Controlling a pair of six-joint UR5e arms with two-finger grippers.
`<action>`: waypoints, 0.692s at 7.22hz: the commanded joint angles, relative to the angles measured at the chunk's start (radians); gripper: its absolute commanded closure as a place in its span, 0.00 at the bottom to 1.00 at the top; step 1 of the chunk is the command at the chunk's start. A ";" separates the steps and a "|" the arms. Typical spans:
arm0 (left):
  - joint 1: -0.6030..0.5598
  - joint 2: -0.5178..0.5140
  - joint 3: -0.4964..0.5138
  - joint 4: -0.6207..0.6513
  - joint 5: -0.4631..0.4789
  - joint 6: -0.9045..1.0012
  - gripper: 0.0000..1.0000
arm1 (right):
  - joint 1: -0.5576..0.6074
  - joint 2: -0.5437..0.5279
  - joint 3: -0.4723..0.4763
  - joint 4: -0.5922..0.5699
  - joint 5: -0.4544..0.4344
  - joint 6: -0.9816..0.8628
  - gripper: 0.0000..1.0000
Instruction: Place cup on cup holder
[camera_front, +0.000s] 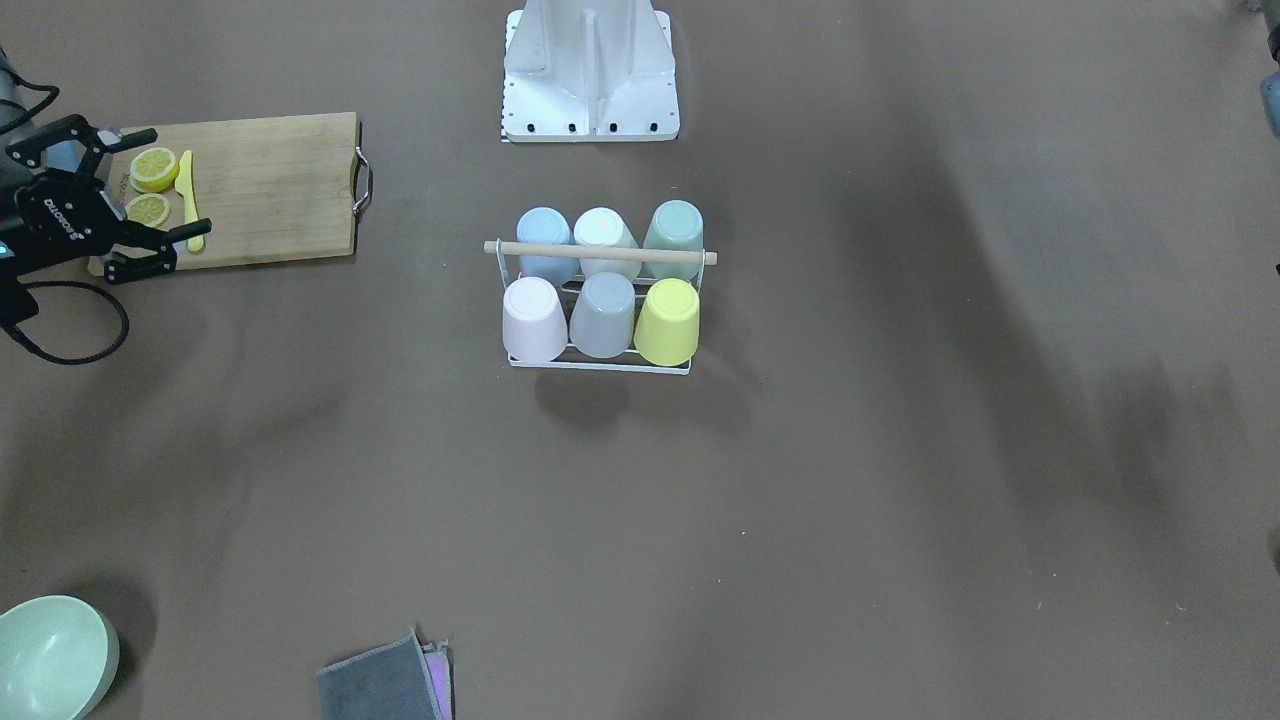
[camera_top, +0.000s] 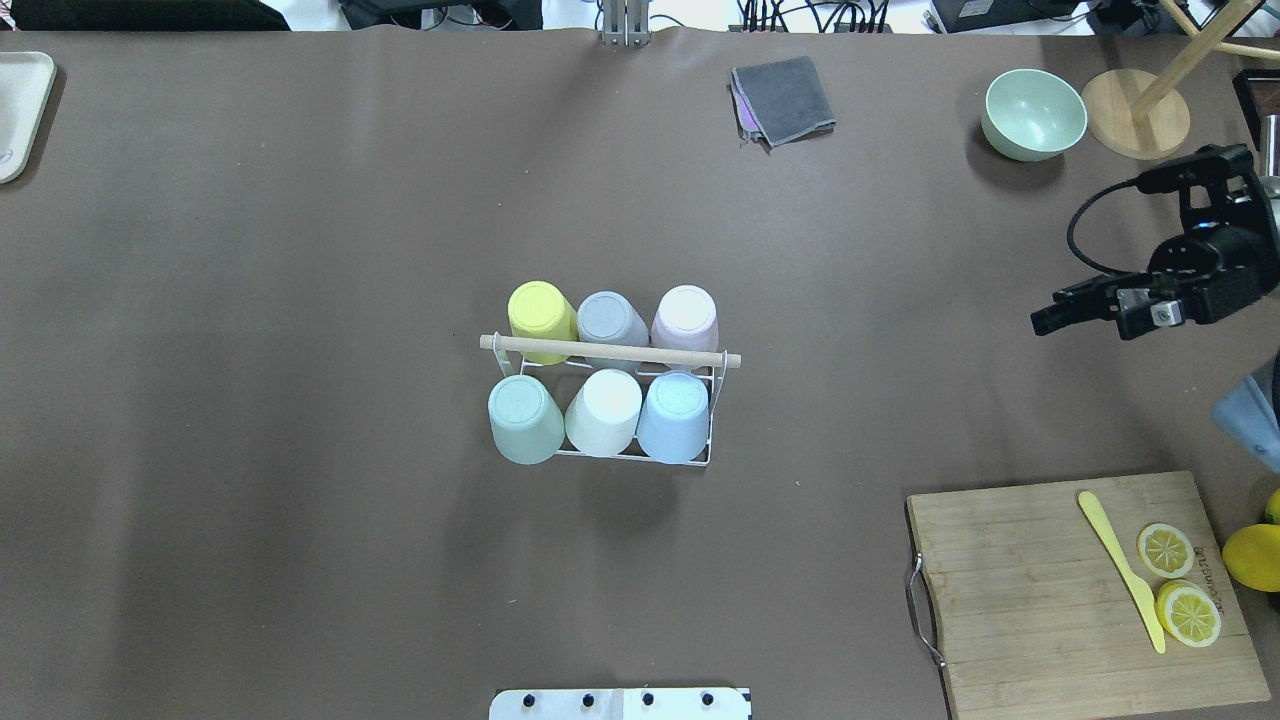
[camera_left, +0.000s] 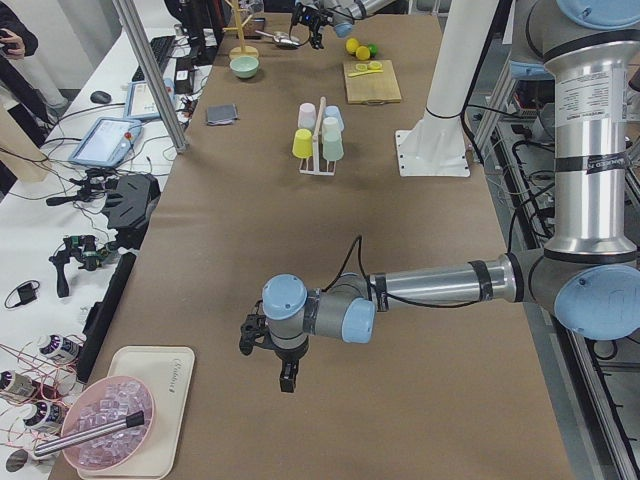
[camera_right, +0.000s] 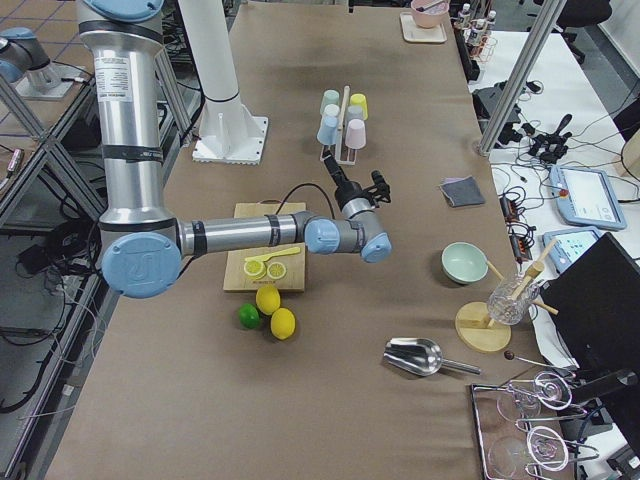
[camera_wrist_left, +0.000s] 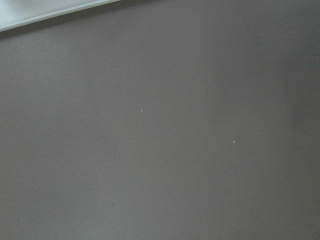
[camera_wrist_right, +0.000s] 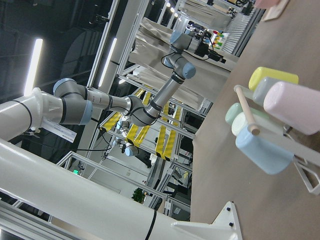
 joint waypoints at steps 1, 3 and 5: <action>-0.001 0.017 0.015 0.005 0.002 0.004 0.02 | 0.064 -0.115 0.185 -0.133 -0.145 0.140 0.02; -0.036 0.027 -0.015 0.033 0.008 0.018 0.02 | 0.132 -0.120 0.207 -0.185 -0.285 0.225 0.01; -0.039 0.034 -0.043 0.056 0.006 0.016 0.02 | 0.202 -0.117 0.213 -0.195 -0.444 0.248 0.00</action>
